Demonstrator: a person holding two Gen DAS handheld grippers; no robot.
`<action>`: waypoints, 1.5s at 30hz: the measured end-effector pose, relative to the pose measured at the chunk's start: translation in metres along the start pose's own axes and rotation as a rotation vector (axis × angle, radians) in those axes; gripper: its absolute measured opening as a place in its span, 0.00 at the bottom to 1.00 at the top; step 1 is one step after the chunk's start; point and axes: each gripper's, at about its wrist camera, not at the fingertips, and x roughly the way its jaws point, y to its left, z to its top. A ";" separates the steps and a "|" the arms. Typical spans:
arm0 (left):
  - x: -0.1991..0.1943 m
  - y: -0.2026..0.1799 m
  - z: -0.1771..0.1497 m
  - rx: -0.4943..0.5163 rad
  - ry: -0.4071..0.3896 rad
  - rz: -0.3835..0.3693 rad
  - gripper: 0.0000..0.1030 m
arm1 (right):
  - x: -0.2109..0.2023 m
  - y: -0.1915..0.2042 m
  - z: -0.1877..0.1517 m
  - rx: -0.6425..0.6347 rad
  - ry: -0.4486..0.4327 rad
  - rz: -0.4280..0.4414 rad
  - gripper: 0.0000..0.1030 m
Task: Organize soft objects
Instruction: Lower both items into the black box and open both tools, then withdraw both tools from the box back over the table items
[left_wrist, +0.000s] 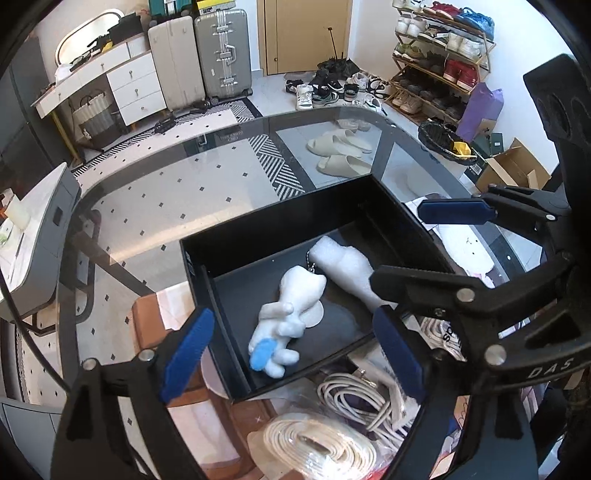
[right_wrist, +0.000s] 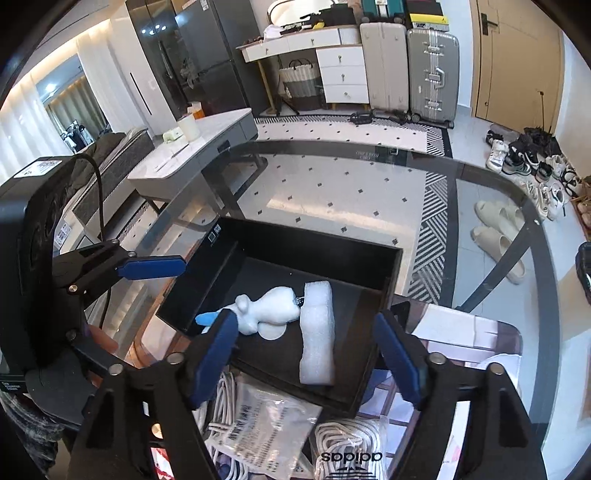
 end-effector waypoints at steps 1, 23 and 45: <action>-0.002 0.001 -0.001 -0.002 -0.002 0.000 0.94 | -0.003 -0.001 0.000 0.000 -0.003 -0.001 0.82; -0.063 0.010 -0.031 -0.054 -0.102 0.026 1.00 | -0.065 0.015 -0.028 0.008 -0.058 -0.034 1.00; -0.084 0.013 -0.094 -0.105 -0.140 0.037 1.00 | -0.079 0.020 -0.094 0.045 -0.032 -0.036 1.00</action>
